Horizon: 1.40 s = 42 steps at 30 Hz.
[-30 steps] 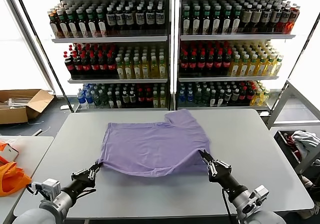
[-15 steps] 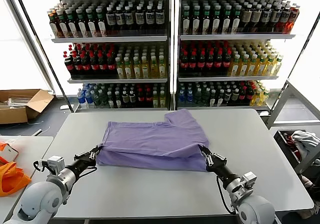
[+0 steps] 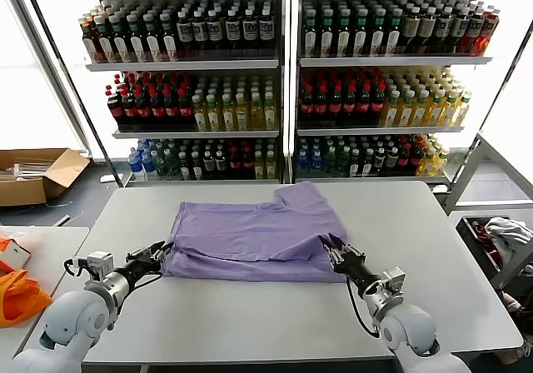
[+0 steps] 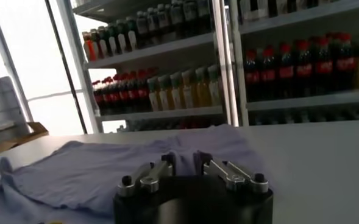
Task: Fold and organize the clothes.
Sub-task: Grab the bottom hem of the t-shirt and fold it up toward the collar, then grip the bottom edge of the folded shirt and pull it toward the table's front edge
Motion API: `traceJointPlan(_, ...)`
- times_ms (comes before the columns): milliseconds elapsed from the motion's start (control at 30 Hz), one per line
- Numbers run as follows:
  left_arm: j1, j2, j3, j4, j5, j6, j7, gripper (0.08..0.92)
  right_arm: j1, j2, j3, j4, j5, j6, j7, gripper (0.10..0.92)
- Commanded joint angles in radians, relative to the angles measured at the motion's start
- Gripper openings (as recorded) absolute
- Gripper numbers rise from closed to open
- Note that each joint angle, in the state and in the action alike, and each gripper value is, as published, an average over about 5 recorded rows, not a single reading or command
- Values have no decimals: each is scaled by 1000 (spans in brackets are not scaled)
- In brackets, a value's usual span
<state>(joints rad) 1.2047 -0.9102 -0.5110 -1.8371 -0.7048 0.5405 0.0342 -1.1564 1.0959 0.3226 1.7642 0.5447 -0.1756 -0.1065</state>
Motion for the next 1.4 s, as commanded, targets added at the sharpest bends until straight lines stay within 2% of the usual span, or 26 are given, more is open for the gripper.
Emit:
traceJointPlan(33, 76, 1, -39, -53, 23, -2, 17, 429, -46, -1, 27, 69, -26, -33, 50, 520)
traceJointPlan(200, 175, -1, -51, -95, 25, -22, 20, 576, -164, -8, 74, 131, -110, -39, 108, 667)
traceJointPlan(333, 191, -28, -28, -72, 31, -27, 20, 689, -228, 4, 91, 148, -144, -66, 144, 773)
traceJointPlan(433, 169, -49, -12, -44, 31, -28, 19, 770, -248, 16, 79, 150, -165, -97, 166, 814)
traceJointPlan(567, 127, -62, 2, -10, 26, -33, 15, 817, -235, 36, 56, 138, -153, -129, 206, 816)
traceJointPlan(667, 92, -64, 9, 12, 15, -38, 10, 822, -213, 49, 40, 127, -123, -147, 220, 765)
traceJointPlan(867, 32, -59, 20, 43, -5, -45, 11, 806, -189, 62, 20, 117, -92, -167, 226, 594)
traceJointPlan(1067, 16, -47, 33, 86, -6, -59, 17, 660, -190, 64, 19, 111, -72, -170, 225, 421)
traceJointPlan(1400, 63, -20, 18, 73, -4, -66, 24, 365, -183, 42, 20, 129, -56, -159, 207, 145)
